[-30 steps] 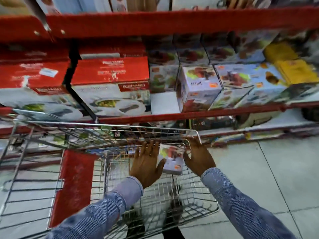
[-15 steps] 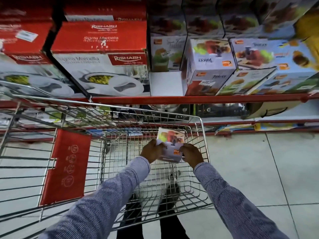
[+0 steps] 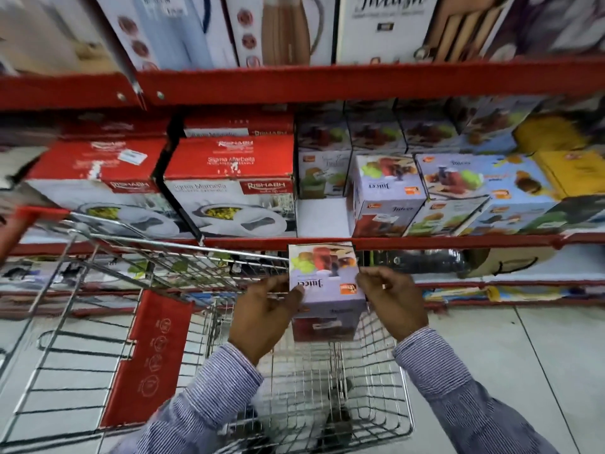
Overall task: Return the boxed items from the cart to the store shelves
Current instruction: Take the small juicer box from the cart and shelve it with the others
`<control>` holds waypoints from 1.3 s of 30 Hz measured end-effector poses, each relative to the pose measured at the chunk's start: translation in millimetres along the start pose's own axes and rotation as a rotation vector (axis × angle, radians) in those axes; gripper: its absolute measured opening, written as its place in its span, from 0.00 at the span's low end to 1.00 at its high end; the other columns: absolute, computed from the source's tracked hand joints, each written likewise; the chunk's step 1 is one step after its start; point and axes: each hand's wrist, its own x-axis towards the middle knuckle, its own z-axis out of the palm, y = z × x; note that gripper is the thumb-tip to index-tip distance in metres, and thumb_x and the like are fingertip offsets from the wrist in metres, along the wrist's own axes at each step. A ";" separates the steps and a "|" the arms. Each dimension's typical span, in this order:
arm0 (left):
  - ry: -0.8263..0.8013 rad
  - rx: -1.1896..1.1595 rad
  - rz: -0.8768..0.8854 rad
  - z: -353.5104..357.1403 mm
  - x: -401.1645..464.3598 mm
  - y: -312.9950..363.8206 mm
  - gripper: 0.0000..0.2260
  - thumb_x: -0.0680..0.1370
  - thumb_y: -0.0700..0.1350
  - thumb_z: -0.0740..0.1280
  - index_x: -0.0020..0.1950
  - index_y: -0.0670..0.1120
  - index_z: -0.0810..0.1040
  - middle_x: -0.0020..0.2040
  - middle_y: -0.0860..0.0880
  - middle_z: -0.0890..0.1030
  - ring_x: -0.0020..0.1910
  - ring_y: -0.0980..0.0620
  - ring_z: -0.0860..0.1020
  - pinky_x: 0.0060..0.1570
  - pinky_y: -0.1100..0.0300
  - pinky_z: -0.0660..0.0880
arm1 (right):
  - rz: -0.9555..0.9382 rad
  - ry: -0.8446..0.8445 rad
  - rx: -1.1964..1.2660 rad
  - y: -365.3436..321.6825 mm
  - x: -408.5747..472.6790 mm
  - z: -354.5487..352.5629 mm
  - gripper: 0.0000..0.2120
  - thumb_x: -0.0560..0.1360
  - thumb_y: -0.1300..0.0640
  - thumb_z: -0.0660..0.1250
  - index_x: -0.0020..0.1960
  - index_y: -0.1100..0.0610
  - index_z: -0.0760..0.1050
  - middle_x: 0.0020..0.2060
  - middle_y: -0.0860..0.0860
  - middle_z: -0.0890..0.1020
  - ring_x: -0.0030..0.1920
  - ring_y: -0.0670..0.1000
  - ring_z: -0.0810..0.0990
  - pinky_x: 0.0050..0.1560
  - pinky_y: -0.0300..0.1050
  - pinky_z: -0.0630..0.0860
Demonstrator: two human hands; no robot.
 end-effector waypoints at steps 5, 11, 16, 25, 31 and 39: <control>0.056 -0.003 0.162 -21.2 1.1 42.9 0.15 0.72 0.54 0.69 0.56 0.54 0.83 0.46 0.55 0.88 0.41 0.56 0.86 0.45 0.50 0.84 | -0.113 0.026 0.088 -43.4 8.3 -26.2 0.04 0.68 0.51 0.73 0.42 0.47 0.83 0.39 0.47 0.87 0.43 0.48 0.85 0.49 0.52 0.82; 0.113 0.068 0.309 -27.0 13.7 72.0 0.17 0.75 0.49 0.69 0.64 0.49 0.79 0.53 0.53 0.86 0.48 0.53 0.85 0.48 0.48 0.83 | -0.216 0.037 0.087 -79.2 19.7 -45.2 0.07 0.68 0.56 0.75 0.46 0.48 0.81 0.40 0.45 0.86 0.43 0.46 0.85 0.42 0.42 0.81; 0.190 0.083 0.323 -21.4 31.0 78.4 0.18 0.77 0.45 0.70 0.66 0.49 0.78 0.59 0.50 0.84 0.55 0.50 0.83 0.56 0.47 0.81 | -0.232 0.008 0.040 -85.7 33.1 -48.9 0.12 0.70 0.58 0.74 0.54 0.54 0.82 0.46 0.46 0.85 0.44 0.39 0.83 0.49 0.45 0.82; 0.284 0.036 0.318 8.5 66.5 60.1 0.23 0.77 0.35 0.67 0.70 0.51 0.74 0.66 0.48 0.80 0.66 0.49 0.77 0.62 0.44 0.77 | -0.217 0.028 -0.007 -74.4 69.6 -33.5 0.17 0.71 0.62 0.72 0.59 0.52 0.79 0.57 0.49 0.83 0.42 0.44 0.83 0.49 0.43 0.80; 0.257 -0.010 0.239 23.8 93.0 49.9 0.25 0.78 0.34 0.65 0.72 0.53 0.72 0.67 0.50 0.79 0.65 0.53 0.76 0.65 0.57 0.72 | -0.180 0.030 -0.090 -67.9 94.6 -24.0 0.16 0.71 0.63 0.71 0.58 0.51 0.79 0.57 0.49 0.82 0.37 0.35 0.77 0.52 0.43 0.79; 0.393 0.067 0.269 36.8 110.4 49.3 0.22 0.76 0.32 0.65 0.66 0.50 0.78 0.57 0.48 0.85 0.53 0.51 0.83 0.59 0.58 0.77 | -0.126 -0.015 -0.144 -69.5 115.5 -16.8 0.17 0.71 0.62 0.71 0.59 0.53 0.79 0.53 0.50 0.84 0.44 0.48 0.84 0.47 0.37 0.78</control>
